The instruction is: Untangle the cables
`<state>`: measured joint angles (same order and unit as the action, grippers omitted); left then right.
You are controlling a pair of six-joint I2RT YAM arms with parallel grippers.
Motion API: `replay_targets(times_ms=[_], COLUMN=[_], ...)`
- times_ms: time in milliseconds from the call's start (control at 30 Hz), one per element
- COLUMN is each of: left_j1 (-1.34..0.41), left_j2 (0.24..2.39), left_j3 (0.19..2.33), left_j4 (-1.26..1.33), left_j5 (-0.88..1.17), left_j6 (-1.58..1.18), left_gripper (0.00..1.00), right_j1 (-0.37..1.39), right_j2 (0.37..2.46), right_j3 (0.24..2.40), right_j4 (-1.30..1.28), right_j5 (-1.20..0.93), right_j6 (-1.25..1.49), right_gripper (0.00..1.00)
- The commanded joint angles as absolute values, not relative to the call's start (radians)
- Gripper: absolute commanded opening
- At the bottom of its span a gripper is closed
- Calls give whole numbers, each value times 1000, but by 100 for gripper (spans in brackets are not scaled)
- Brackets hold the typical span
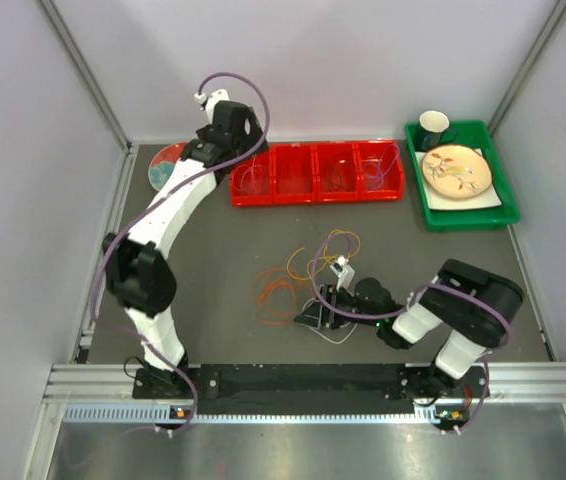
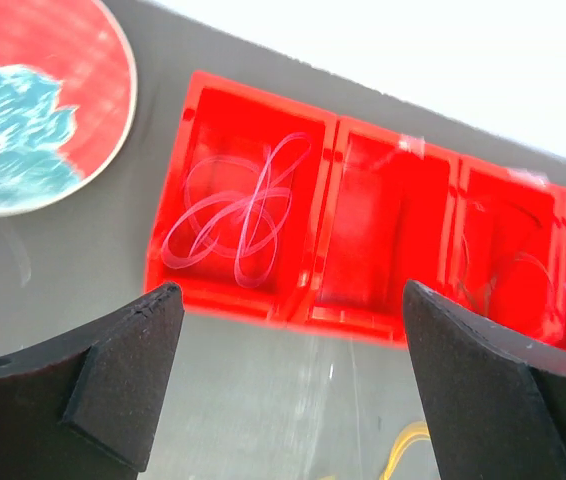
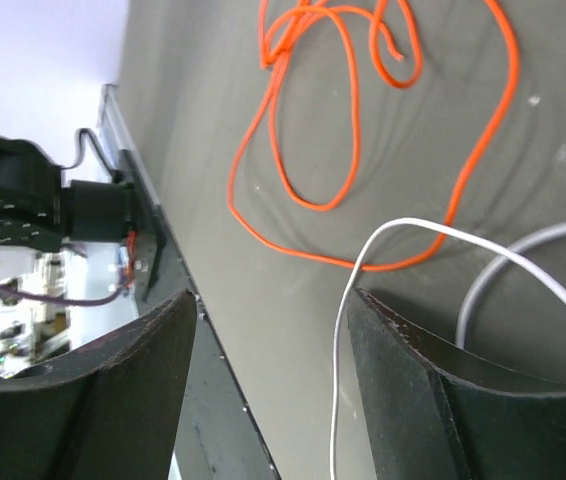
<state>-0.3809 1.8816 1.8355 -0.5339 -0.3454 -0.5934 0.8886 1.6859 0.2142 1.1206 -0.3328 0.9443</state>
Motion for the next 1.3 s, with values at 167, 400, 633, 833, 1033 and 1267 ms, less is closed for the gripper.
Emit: replay_targets(times_ms=[167, 400, 633, 833, 1033, 1267], left_j1=[-403, -572, -758, -929, -1049, -1121], left_j2=[1478, 1269, 1145, 1132, 1227, 1318], left_j3=[1396, 1079, 853, 743, 749, 732], left_j4=[-558, -520, -516, -416, -341, -226], left_j5=[-247, -231, -299, -379, -434, -442], left_j6=[-624, -729, -897, -995, -1003, -983], left_gripper=[84, 78, 74, 70, 67, 66], right_j1=[1022, 1023, 1022, 1019, 1020, 1019], right_j2=[1312, 990, 927, 983, 1077, 1080], right_j3=[319, 411, 577, 620, 658, 635], right_j4=[399, 54, -265, -354, -415, -465], right_j5=[-78, 119, 296, 310, 333, 336], right_j6=[795, 762, 738, 797, 830, 828], right_gripper=[67, 77, 79, 79, 75, 71])
